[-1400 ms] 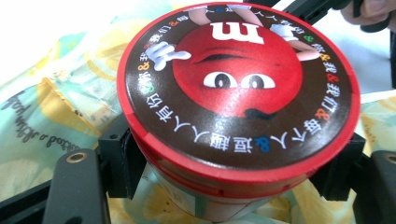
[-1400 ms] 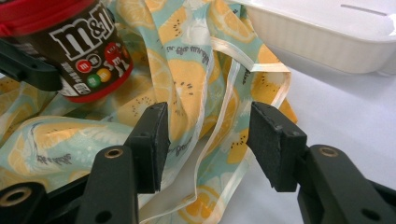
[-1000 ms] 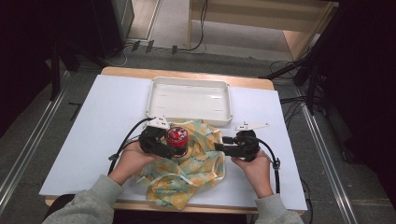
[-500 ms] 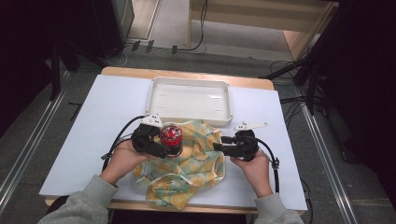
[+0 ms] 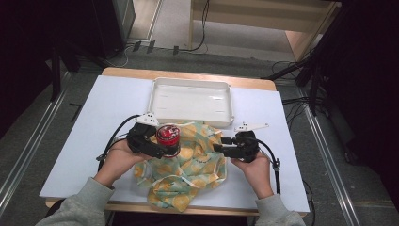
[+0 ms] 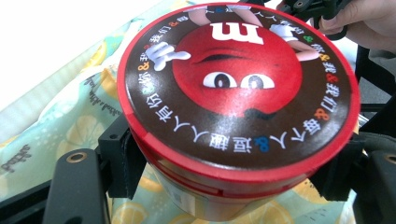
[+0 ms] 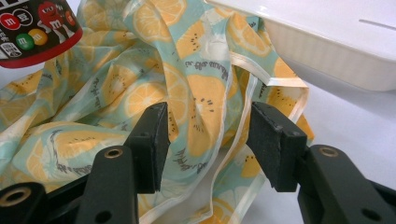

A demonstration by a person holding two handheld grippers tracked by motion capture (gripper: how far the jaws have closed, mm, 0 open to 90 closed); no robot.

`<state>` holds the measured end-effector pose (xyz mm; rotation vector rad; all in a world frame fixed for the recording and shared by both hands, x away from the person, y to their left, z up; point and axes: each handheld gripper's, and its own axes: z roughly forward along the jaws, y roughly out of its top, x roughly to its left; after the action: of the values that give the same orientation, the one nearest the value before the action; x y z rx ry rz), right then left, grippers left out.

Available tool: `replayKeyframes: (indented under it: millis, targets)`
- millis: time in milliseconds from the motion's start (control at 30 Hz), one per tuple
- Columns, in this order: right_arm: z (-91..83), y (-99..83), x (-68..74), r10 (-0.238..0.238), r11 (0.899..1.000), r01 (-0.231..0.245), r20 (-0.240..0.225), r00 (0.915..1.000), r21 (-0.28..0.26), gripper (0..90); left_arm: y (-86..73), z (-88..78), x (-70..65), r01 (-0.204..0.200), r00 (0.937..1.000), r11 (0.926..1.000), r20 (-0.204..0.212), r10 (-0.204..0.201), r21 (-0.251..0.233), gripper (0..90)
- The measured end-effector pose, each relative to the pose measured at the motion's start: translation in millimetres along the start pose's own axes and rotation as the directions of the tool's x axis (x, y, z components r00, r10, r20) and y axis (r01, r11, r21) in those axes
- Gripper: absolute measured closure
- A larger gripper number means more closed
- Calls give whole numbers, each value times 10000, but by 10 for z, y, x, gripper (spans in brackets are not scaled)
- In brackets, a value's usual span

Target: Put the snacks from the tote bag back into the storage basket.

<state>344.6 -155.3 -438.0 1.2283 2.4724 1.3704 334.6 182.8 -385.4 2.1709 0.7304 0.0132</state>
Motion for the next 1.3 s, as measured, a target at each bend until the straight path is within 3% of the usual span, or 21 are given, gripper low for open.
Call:
replayKeyframes:
  millis: [300, 567, 733, 1300]
  targets:
    - [4, 10, 14, -11, 10000, 11, -29, 10000, 3, 492, 63, -111, 55, -107, 9998, 9999, -190, 105, -99, 260]
    - [15, 13, 41, -95, 10000, 95, -58, 9999, -14, 492, 108, -147, 173, 255, 9993, 9995, -263, -260, -211, 261]
    - [30, 12, 69, -164, 9999, 164, -97, 9998, 16, 492, 192, -205, 227, 227, 9986, 9994, -462, -239, -270, 261]
    - [40, 22, 97, -315, 9995, 314, -224, 9993, -52, 492, 435, -175, 580, 147, 9937, 9984, -1103, -207, -542, 260]
